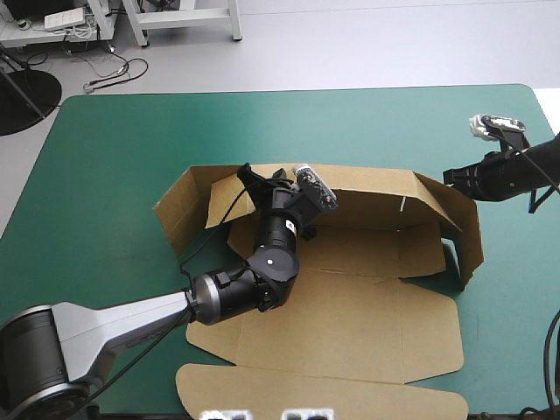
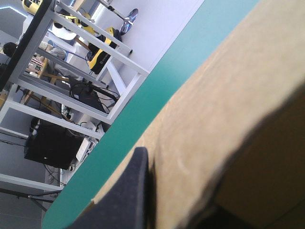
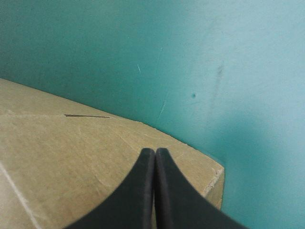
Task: Fold the box
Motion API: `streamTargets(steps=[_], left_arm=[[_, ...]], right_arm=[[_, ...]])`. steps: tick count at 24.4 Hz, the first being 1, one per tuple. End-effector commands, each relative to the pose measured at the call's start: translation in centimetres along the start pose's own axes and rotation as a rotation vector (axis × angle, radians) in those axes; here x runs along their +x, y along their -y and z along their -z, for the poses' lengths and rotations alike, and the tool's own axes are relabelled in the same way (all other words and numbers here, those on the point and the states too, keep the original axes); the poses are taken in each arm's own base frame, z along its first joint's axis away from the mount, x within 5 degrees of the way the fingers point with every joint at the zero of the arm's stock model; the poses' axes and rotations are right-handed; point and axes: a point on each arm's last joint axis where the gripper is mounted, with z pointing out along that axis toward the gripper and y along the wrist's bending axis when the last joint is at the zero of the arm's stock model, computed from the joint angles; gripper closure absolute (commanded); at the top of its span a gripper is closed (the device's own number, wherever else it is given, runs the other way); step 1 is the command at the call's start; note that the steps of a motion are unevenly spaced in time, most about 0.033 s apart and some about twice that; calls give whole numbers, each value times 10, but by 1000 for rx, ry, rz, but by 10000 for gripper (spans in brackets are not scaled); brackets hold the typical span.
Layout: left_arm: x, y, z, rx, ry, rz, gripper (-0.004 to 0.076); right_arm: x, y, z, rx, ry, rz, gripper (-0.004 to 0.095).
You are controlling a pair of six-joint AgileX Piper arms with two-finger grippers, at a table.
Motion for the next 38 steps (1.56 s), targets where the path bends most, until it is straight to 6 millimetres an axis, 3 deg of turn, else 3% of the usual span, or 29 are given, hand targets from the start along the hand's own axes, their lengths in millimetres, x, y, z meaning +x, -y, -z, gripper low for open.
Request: streamTargets(steps=[1, 10, 16, 21, 31, 34, 38], left_arm=[[-11, -17, 11, -14, 53, 94, 734], [-12, -13, 11, 19, 65, 94, 734], [-12, -9, 11, 66, 66, 23, 734], [-7, -1, 6, 74, 19, -239, 734], [-3, 13, -3, 92, -1, -318, 734], [-2, 15, -4, 91, 2, -329, 734], [-3, 15, -4, 91, 7, -338, 734]], right_arm=[[9, -14, 13, -61, 4, 16, 928], [41, -31, 17, -111, 7, 26, 928], [49, -38, 21, -127, 42, 53, 928], [60, -41, 5, -205, 154, 94, 928], [104, -44, -19, -184, 387, 200, 928], [112, -44, -24, -184, 361, 275, 924], [113, -45, -24, -187, 352, 276, 769]])
